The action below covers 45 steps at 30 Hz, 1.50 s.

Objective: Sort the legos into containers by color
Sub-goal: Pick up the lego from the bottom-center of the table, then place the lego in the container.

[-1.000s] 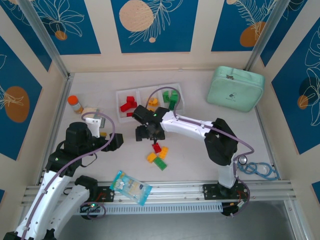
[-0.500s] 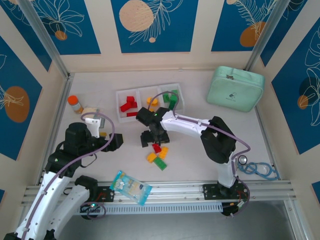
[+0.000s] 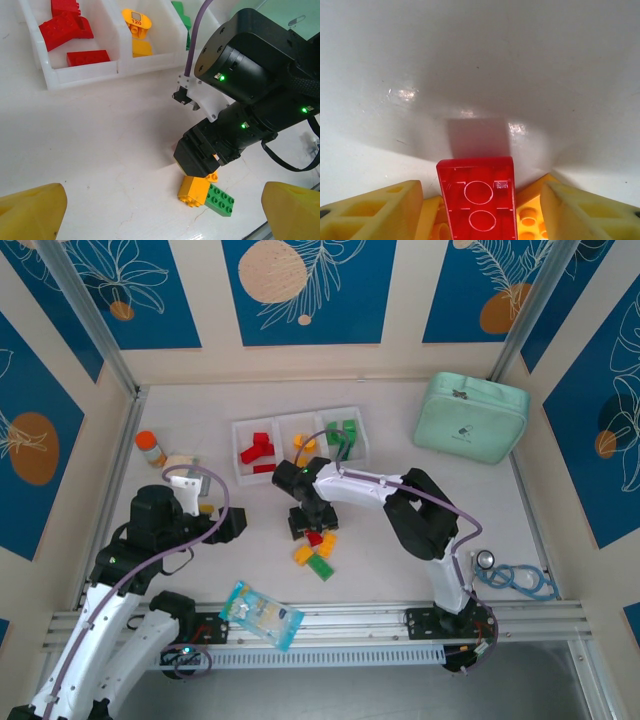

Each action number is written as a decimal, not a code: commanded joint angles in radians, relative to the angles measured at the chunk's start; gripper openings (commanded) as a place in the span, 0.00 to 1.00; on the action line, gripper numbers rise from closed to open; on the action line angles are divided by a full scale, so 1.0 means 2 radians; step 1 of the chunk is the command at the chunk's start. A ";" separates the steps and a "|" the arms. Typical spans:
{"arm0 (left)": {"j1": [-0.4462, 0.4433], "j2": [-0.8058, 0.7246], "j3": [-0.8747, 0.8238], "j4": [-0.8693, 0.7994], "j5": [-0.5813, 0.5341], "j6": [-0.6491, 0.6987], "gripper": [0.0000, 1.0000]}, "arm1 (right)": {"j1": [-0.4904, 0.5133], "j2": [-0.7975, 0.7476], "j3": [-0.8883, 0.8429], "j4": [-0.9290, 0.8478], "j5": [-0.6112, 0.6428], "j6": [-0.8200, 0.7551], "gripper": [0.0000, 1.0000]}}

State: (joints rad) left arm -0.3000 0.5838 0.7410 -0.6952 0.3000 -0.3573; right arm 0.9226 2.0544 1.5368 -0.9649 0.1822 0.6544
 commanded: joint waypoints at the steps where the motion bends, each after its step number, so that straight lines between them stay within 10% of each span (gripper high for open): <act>1: 0.007 -0.002 -0.003 0.006 0.013 0.007 0.99 | 0.007 0.014 0.016 -0.019 0.007 -0.004 0.61; 28: 0.006 -0.007 -0.003 0.007 0.016 0.008 0.99 | 0.007 -0.005 0.074 -0.037 0.057 0.010 0.23; 45: 0.007 -0.018 -0.004 0.008 0.014 0.008 0.99 | -0.057 0.076 0.250 0.134 -0.072 0.047 0.05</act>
State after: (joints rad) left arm -0.3000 0.5571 0.7410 -0.6949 0.3080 -0.3573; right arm 0.8043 2.1296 1.9736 -0.7387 0.1024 0.7246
